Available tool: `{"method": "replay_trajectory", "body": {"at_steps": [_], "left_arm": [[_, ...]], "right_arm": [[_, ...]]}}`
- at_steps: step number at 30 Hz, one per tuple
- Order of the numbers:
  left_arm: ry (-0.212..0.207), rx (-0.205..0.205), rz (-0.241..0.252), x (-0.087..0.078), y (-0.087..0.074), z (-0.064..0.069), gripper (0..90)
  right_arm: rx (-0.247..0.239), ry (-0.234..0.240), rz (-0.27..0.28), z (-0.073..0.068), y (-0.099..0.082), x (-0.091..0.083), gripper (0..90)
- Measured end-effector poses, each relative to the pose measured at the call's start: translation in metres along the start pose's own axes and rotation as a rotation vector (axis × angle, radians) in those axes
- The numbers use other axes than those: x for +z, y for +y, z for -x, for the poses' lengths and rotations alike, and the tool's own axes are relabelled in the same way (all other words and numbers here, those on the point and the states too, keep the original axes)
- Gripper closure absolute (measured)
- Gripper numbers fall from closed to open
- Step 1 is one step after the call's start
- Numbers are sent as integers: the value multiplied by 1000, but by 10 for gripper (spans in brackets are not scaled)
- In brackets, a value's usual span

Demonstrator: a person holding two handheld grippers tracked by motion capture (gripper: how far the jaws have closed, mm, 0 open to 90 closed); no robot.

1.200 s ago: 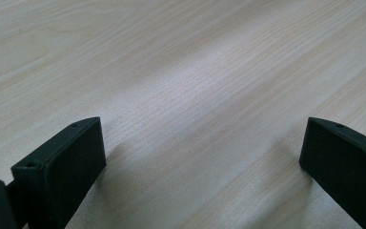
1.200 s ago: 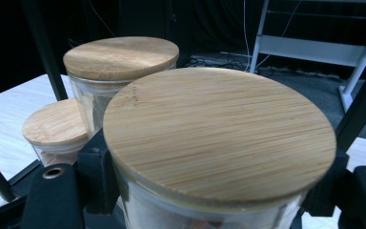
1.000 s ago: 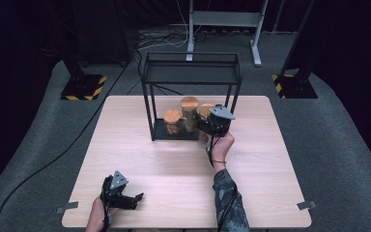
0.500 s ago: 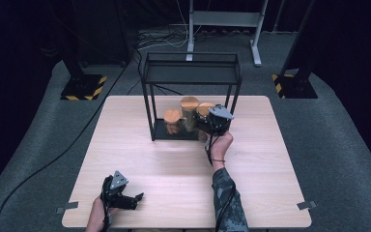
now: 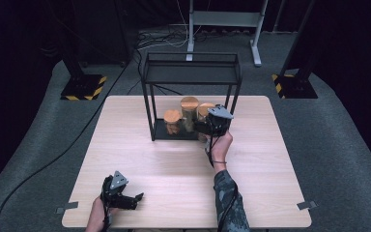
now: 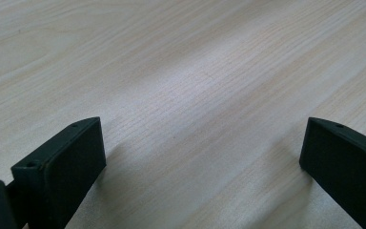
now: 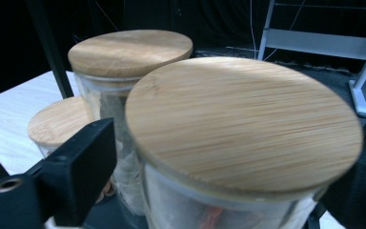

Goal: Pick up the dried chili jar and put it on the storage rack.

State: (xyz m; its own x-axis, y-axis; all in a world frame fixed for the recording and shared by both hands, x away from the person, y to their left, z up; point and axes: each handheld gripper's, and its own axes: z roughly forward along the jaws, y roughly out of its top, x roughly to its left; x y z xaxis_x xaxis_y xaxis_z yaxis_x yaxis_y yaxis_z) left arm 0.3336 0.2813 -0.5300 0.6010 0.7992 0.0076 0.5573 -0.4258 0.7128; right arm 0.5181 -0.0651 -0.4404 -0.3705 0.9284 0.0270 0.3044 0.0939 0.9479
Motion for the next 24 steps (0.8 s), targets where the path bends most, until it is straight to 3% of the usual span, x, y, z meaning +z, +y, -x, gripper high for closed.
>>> {"method": "replay_trajectory", "body": {"at_steps": [12,24], "left_arm": [[-2,-5,-4,0,0,-1,8],[-2,-5,-4,0,0,-1,8]], "right_arm": [[-2,23,-34,5,-6,-23,15],[-5,115,-208,8,-43,-67,0]]}}
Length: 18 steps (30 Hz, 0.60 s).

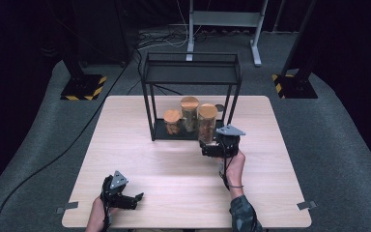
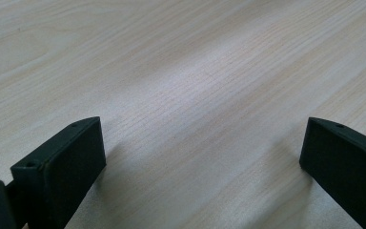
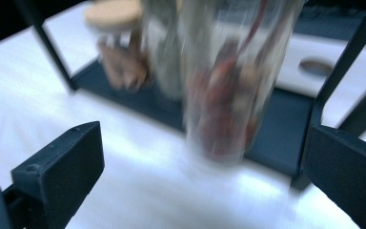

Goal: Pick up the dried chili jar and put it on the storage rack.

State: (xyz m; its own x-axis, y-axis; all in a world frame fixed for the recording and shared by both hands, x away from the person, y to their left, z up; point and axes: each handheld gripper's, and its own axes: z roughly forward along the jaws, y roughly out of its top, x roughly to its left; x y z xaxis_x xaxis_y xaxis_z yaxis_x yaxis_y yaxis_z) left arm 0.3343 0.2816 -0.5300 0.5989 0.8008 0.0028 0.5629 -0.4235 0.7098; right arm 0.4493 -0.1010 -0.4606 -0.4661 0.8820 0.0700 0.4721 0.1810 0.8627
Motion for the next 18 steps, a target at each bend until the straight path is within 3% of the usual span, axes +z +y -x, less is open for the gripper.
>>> {"method": "replay_trajectory", "body": {"at_steps": [11,18], "left_arm": [[0,-2,2,0,0,0,9],[0,-1,2,0,0,0,9]], "right_arm": [[-13,24,-119,-11,-56,-24,0],[-14,16,-160,-17,-82,-23,0]]}}
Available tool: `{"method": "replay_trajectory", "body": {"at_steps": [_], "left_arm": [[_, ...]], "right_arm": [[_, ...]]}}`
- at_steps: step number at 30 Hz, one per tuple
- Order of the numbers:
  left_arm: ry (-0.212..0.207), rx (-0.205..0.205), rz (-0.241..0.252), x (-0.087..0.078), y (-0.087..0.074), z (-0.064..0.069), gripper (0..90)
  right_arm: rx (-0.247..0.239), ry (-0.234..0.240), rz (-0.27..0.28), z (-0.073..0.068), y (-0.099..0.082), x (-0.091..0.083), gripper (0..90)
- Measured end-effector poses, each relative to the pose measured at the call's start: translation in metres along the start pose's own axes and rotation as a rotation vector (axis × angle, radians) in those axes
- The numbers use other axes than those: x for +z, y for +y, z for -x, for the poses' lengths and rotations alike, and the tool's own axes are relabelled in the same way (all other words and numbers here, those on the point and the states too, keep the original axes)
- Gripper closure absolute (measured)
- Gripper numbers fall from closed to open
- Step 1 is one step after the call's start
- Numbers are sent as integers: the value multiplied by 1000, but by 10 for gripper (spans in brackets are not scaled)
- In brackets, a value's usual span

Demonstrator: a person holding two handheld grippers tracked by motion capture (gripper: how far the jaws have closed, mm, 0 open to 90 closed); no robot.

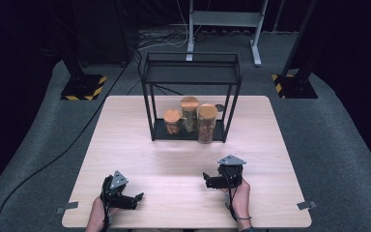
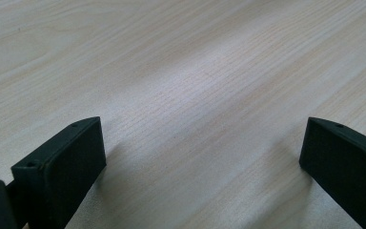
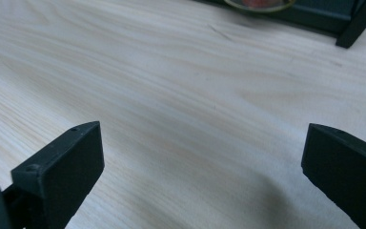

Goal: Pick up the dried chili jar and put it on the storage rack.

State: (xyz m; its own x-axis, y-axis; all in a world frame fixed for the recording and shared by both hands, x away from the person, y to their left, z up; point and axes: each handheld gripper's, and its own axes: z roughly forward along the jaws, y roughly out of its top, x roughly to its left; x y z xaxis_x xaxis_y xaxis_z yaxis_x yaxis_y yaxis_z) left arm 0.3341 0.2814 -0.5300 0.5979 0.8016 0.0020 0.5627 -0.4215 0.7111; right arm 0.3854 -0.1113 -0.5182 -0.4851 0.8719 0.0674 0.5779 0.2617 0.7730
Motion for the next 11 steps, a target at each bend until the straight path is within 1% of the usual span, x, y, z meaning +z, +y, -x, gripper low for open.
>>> {"method": "replay_trajectory", "body": {"at_steps": [2,4,7,11], "left_arm": [[0,0,0,0,0,0,9],[0,0,0,0,0,0,9],[0,0,0,0,0,0,9],[2,0,-1,0,0,0,9]], "right_arm": [[4,8,-11,0,-3,1,0],[0,5,-5,0,-3,0,0],[3,15,-5,1,-3,1,0],[2,22,-18,1,-4,2,0]]}}
